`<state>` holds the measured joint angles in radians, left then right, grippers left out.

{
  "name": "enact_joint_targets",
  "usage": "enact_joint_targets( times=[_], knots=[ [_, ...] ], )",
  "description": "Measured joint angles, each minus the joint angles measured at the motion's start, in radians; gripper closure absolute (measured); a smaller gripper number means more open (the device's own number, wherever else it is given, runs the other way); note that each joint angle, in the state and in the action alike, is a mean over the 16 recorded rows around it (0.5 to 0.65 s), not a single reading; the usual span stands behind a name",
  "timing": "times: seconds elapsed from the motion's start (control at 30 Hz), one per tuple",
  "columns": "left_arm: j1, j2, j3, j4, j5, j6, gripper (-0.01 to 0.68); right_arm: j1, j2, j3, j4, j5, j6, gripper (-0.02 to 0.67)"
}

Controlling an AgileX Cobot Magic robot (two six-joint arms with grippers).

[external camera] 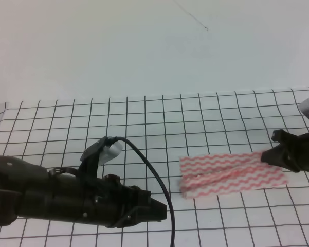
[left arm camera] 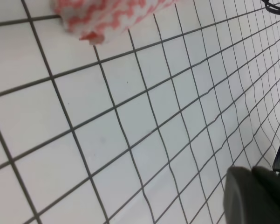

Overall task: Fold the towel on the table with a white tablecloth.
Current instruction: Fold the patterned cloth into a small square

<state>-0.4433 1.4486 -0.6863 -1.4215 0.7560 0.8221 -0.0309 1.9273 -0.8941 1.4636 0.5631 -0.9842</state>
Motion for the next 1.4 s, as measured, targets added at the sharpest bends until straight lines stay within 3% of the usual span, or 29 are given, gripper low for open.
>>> enact_joint_targets(
  times=[0.93, 1.1, 1.4],
  knots=[
    [0.000, 0.001, 0.000, 0.003, -0.001, 0.000, 0.672, 0.000, 0.008, -0.009, 0.051, -0.072, -0.054, 0.632],
    [0.000, 0.001, 0.000, 0.005, -0.001, 0.004, 0.672, 0.000, 0.006, -0.009, 0.048, -0.060, -0.077, 0.575],
    [0.000, 0.001, 0.000, 0.011, -0.002, 0.015, 0.672, -0.001, -0.047, -0.009, 0.063, -0.036, -0.145, 0.413]
  ],
)
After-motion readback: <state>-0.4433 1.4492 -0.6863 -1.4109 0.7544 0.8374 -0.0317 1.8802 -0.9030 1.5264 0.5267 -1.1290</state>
